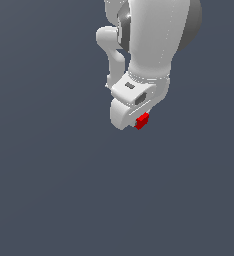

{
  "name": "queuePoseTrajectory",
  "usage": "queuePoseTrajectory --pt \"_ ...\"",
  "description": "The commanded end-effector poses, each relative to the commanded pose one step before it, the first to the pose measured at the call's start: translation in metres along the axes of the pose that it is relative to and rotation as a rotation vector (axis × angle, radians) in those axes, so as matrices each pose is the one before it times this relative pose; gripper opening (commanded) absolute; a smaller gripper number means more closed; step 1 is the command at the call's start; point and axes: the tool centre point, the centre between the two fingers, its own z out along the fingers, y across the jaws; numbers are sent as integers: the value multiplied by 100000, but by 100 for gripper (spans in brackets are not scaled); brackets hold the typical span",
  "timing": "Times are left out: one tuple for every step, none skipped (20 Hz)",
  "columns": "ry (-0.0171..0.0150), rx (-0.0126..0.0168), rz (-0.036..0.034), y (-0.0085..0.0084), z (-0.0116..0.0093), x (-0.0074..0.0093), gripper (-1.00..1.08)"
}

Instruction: Pick up the red cube and move it to a goal position.

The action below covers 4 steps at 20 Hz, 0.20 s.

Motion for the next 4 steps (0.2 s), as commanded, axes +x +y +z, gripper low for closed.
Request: queuePoseTrajectory --pt "-53 32 77 -62 -561 245 -100" --pt "0 0 0 -13 -103 54 -100" --pt "0 0 0 -7 -61 32 -100" --pt "0 0 0 -2 -20 11 -100"
